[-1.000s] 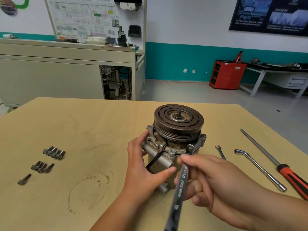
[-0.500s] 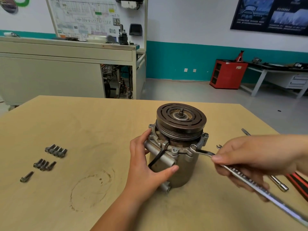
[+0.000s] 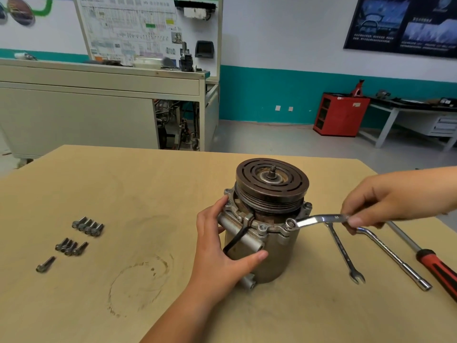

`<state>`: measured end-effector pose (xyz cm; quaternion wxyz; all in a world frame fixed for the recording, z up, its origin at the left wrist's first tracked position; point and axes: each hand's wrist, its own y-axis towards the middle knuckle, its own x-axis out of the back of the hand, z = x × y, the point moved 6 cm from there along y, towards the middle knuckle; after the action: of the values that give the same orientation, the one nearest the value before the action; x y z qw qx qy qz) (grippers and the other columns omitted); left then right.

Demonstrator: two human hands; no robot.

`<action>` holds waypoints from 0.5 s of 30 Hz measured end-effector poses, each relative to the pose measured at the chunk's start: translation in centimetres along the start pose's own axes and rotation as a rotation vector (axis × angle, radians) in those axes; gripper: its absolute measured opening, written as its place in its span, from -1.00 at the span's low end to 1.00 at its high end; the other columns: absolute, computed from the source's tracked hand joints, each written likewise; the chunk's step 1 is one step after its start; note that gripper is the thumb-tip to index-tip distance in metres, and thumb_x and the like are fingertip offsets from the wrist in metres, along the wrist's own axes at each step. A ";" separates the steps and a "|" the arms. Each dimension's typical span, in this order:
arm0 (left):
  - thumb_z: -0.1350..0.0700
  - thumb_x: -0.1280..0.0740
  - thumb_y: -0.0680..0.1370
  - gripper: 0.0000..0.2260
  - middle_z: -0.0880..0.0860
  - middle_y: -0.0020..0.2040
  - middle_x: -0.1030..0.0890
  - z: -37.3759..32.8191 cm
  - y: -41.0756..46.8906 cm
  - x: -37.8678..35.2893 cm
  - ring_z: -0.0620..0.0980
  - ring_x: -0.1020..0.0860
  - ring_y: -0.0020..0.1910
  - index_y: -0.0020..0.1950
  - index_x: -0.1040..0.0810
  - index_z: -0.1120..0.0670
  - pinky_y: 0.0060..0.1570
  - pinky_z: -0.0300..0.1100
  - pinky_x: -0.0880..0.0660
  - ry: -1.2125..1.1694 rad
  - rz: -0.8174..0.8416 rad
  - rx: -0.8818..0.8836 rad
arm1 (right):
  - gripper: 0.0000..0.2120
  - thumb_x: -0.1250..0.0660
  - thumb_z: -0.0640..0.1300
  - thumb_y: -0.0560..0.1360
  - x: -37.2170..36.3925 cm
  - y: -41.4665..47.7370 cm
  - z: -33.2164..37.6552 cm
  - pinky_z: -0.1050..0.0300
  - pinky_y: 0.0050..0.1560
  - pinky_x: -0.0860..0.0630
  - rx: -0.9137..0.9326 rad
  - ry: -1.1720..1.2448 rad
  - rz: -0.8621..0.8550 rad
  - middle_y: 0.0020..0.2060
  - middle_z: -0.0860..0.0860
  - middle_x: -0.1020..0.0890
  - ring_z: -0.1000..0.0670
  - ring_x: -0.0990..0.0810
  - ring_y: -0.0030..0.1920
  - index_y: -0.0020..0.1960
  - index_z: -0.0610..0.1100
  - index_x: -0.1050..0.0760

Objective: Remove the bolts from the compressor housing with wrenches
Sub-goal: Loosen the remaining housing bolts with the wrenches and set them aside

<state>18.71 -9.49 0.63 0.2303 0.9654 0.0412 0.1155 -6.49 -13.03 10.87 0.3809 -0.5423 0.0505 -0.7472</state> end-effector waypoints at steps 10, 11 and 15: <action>-0.22 -0.49 0.15 -0.17 -0.32 0.26 -0.26 0.0 0.0 0.1 -0.24 -0.31 0.34 0.36 -0.21 -0.30 0.36 -0.11 -0.34 0.006 0.001 -0.003 | -0.66 -0.34 0.22 0.46 -4.9 -1.5 -3.3 0.26 -0.28 -0.40 0.239 0.418 -0.223 -0.35 -0.03 -0.52 0.08 -0.47 -0.36 -0.08 -0.05 -0.62; -0.23 -0.48 0.15 -0.17 -0.33 0.26 -0.25 0.1 0.0 0.1 -0.25 -0.31 0.34 0.35 -0.21 -0.30 0.36 -0.11 -0.34 0.012 0.000 -0.004 | -0.70 -0.36 0.19 0.45 -5.8 -1.8 -2.5 0.28 -0.28 -0.41 0.294 0.517 -0.290 -0.35 -0.02 -0.52 0.08 -0.48 -0.37 -0.13 -0.05 -0.62; -0.21 -0.49 0.15 -0.17 -0.31 0.27 -0.26 0.1 0.0 0.1 -0.24 -0.32 0.35 0.37 -0.23 -0.25 0.37 -0.04 -0.34 0.007 -0.011 -0.009 | -0.60 -0.54 0.24 0.19 -9.9 -2.7 2.5 0.36 -0.41 -0.37 0.384 1.010 -0.484 -0.52 -0.07 -0.50 0.04 -0.44 -0.51 -0.32 -0.08 -0.57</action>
<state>18.81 -9.53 0.63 0.2354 0.9636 0.0470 0.1178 -4.55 -4.16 5.56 0.2198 -0.0367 -0.0355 -0.9742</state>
